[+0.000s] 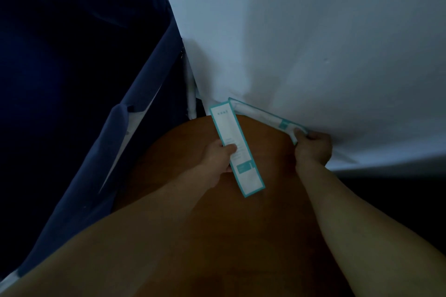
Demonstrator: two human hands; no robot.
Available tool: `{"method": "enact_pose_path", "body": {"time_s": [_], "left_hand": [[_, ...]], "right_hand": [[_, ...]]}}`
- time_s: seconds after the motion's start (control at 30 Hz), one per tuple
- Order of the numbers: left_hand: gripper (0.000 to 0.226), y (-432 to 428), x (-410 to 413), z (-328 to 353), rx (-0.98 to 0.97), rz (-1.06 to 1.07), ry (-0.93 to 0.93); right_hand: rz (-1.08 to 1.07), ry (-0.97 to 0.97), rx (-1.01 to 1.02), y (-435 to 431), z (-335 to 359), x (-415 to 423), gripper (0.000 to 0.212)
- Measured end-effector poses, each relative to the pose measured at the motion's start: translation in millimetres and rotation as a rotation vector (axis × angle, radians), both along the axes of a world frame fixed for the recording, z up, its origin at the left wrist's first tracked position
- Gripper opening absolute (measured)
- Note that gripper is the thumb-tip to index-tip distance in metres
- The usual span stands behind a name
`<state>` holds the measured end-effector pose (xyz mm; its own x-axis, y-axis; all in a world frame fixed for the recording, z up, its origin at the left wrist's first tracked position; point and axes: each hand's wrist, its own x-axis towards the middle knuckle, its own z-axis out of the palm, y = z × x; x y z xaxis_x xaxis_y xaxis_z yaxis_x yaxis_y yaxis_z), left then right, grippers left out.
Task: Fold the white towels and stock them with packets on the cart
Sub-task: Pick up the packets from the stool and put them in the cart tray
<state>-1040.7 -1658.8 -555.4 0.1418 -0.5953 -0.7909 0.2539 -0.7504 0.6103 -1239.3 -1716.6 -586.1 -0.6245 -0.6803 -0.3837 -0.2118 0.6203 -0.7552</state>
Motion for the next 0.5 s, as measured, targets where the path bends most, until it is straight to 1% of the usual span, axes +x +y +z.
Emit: {"method": "enact_pose_path", "body": {"time_s": [0.07,0.13,0.2,0.27,0.3,0.33,0.5], "left_hand": [[0.01,1,1,1,0.002,0.01,-0.005],[0.011,4,2,5,0.003,0.018,-0.016],[0.013,8,4,11,0.004,0.029,-0.024],[0.013,14,7,18,0.005,0.027,-0.046],[0.016,18,10,22,0.006,0.015,-0.06],[0.021,23,13,25,0.006,-0.003,-0.078],[0.029,53,34,36,-0.029,-0.076,-0.148]], "right_hand": [[0.111,0.053,0.005,4,0,-4,0.028],[0.229,0.067,0.018,13,-1,-7,0.035],[0.301,-0.02,0.055,30,-4,-9,0.037],[0.343,-0.149,0.14,53,-5,-6,0.025],[0.352,-0.194,0.18,64,-5,-4,0.021],[0.354,-0.22,0.217,75,-6,-2,0.021],[0.372,-0.222,0.333,124,-5,12,0.022]]}}
